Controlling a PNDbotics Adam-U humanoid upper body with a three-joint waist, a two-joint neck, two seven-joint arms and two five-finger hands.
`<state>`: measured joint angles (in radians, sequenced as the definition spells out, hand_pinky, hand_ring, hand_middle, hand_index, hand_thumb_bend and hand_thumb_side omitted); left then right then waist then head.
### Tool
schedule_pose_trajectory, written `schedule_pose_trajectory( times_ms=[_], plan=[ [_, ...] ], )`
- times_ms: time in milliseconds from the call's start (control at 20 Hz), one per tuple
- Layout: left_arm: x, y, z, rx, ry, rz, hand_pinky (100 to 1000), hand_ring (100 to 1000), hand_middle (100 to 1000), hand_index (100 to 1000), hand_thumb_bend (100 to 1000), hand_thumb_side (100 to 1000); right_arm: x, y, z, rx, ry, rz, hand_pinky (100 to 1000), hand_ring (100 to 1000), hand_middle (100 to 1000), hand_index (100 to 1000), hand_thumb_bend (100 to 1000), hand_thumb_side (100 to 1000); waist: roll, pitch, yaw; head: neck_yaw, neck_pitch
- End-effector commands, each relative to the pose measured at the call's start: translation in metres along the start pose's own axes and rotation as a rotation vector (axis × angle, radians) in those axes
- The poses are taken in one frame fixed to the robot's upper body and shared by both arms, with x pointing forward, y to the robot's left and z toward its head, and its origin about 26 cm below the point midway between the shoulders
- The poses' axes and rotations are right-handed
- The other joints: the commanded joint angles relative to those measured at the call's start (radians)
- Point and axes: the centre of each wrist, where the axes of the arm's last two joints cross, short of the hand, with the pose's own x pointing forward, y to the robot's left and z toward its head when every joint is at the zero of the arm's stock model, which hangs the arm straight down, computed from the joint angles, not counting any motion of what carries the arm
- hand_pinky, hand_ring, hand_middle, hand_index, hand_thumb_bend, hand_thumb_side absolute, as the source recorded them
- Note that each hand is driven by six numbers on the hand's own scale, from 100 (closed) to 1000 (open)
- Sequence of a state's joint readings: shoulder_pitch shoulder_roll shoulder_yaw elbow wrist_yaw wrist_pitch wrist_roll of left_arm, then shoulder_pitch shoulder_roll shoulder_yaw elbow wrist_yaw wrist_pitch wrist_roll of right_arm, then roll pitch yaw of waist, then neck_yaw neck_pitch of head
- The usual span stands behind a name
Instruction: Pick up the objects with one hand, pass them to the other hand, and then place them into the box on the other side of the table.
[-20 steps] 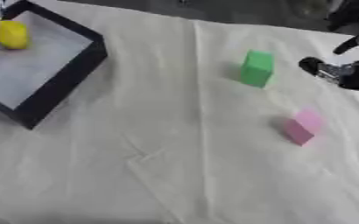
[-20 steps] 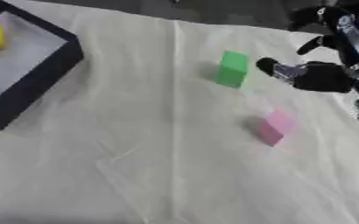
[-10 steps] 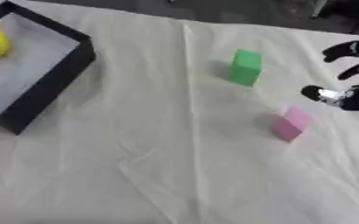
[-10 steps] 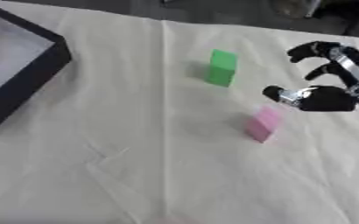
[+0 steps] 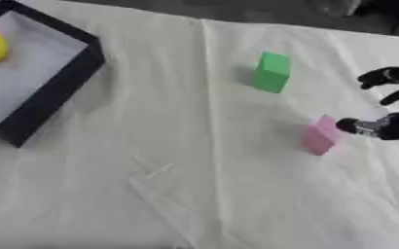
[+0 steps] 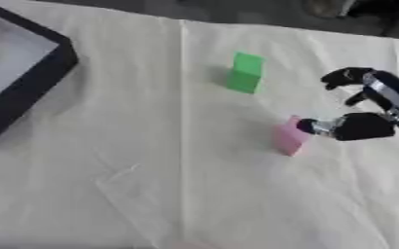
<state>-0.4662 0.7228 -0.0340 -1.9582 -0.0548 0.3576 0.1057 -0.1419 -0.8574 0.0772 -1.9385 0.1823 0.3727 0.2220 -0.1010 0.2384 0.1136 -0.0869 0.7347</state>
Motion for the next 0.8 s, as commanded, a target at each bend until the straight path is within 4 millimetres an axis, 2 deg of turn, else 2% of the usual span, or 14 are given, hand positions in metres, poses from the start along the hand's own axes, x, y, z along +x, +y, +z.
schedule_pose_trajectory(
  times_ms=[50,800],
  plan=[
    [0.007,0.007,-0.001,0.007,-0.022,-0.012,885,650,609,744,100,515,-0.004,-0.010,-0.003,0.022,0.019,0.056,750,921,754,831,683,388,0.004,-0.023,0.002,-0.008,0.006],
    [0.004,0.003,-0.001,-0.024,-0.004,-0.020,884,651,600,746,100,538,-0.020,-0.002,-0.022,0.101,0.066,0.092,788,926,775,844,697,394,0.002,-0.018,0.016,-0.027,0.018]
  ],
)
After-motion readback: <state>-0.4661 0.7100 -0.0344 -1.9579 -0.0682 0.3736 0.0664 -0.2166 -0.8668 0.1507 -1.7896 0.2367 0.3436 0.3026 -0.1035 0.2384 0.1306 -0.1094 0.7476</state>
